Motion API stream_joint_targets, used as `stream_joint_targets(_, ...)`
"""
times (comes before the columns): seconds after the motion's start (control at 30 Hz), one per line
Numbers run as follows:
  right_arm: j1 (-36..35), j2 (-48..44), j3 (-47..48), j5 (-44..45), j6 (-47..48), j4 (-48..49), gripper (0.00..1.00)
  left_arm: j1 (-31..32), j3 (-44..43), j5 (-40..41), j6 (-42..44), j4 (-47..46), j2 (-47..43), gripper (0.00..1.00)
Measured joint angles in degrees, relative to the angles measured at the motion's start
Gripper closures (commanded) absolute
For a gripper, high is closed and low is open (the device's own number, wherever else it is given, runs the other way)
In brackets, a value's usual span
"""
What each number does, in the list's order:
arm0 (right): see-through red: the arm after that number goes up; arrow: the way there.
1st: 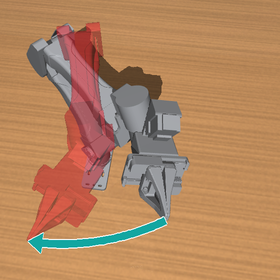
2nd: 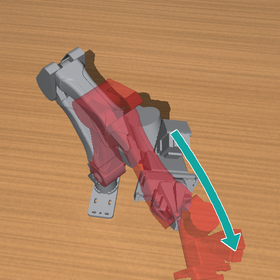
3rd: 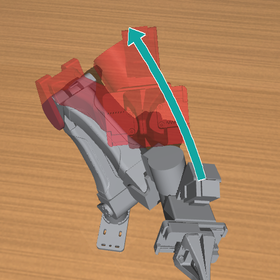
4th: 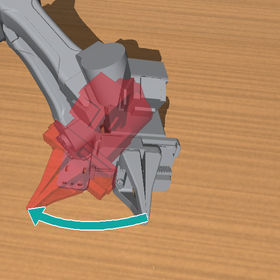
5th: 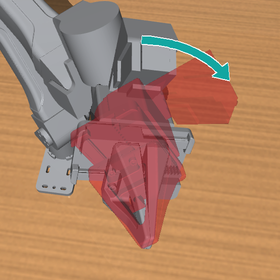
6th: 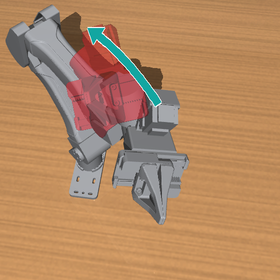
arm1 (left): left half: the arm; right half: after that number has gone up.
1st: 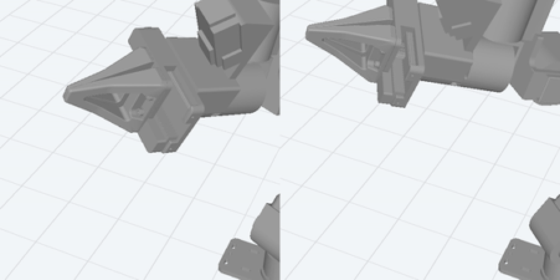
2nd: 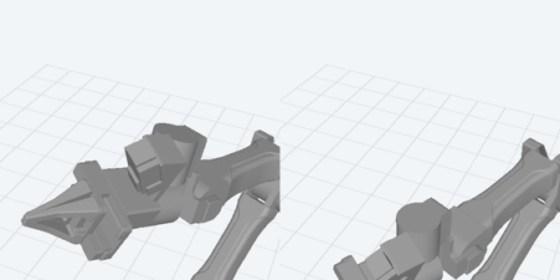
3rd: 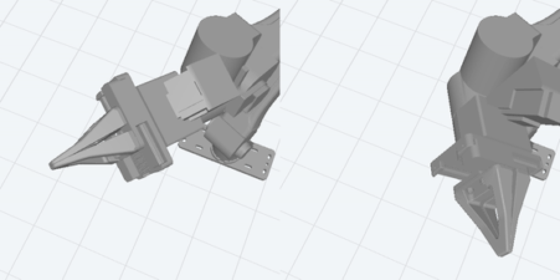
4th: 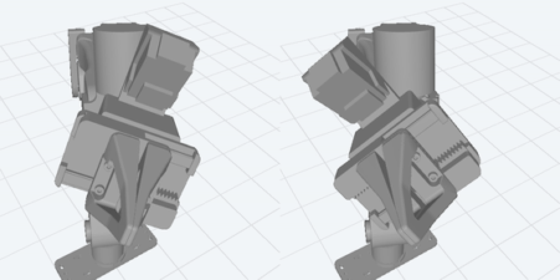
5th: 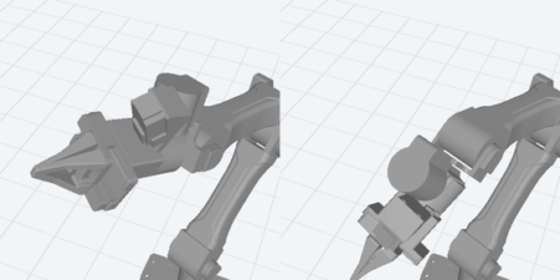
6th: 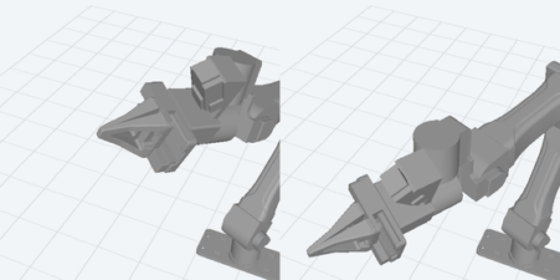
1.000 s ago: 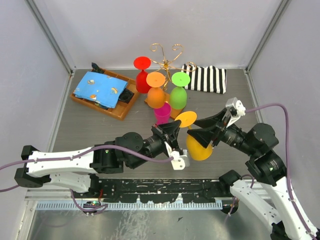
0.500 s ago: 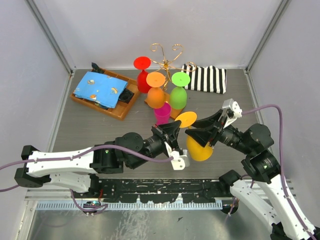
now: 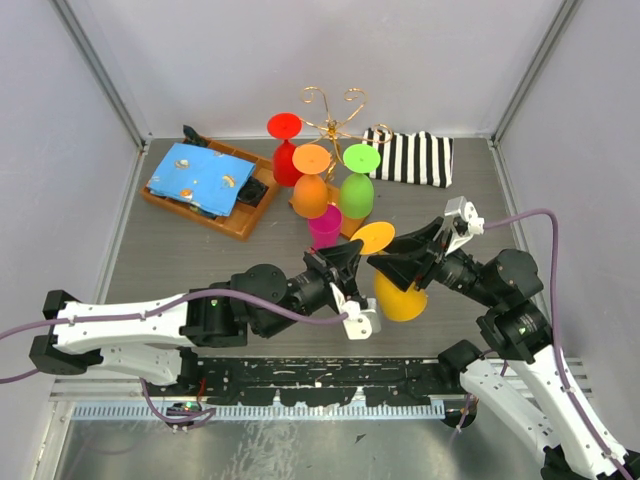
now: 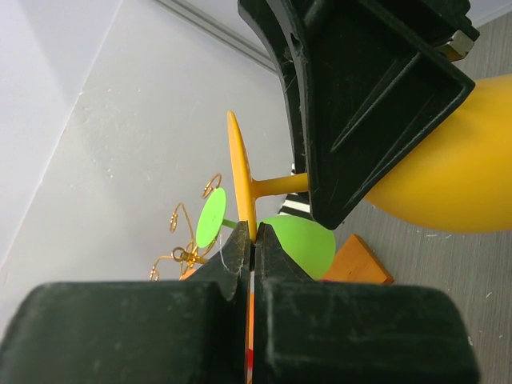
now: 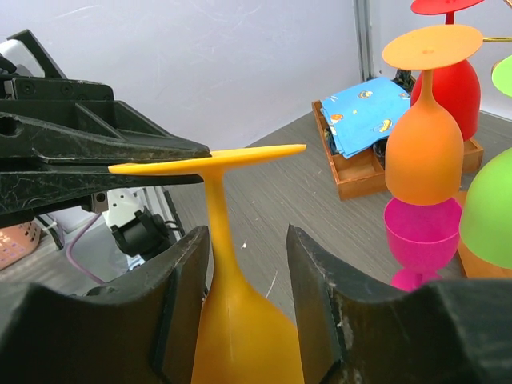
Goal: Place the wine glass upside down on the wine glass rack
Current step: Adjust the wine glass.
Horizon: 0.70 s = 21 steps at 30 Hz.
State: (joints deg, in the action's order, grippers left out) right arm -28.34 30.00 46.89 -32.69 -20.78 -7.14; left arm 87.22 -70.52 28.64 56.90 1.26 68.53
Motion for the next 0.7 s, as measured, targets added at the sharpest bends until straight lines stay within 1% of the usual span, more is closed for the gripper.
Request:
stream_joint_targets(0.03,0.00,0.00,-0.15,0.00,-0.20,0.24,0.51,0.04,0.00,0.00,0.00,0.00,0.02,1.00)
stream_joint_targets(0.13,0.00,0.00,-0.46,-0.04,-0.66,1.33,0.59,0.13,-0.07,0.00,0.00,0.00,0.20,1.00)
stream_joint_targets(0.3,-0.04,-0.02,-0.83,-0.72,-1.40,2.97,0.77,0.22,-0.31,0.22,0.00,0.00,0.55,1.00)
stream_joint_targets(0.47,-0.11,-0.02,-1.29,-2.16,-1.95,4.11,0.97,0.22,-0.31,0.44,-0.15,0.00,0.63,1.00)
stream_joint_targets(0.53,-0.13,-0.02,-1.51,-2.21,-1.92,4.48,0.99,0.20,-0.31,0.50,-0.20,0.11,0.63,1.00)
stream_joint_targets(0.57,-0.11,-0.02,-1.55,-2.21,-1.92,4.52,0.99,0.20,-0.31,0.52,-0.20,0.17,0.63,0.96)
stream_joint_targets(0.67,-0.13,-0.02,-1.57,-2.19,-1.99,4.55,0.99,0.20,-0.31,0.63,-0.13,0.26,0.63,0.66)
stream_joint_targets(0.7,-0.15,-0.02,-1.57,-2.10,-2.10,4.52,0.99,0.22,-0.31,0.66,-0.33,0.22,0.63,0.60)
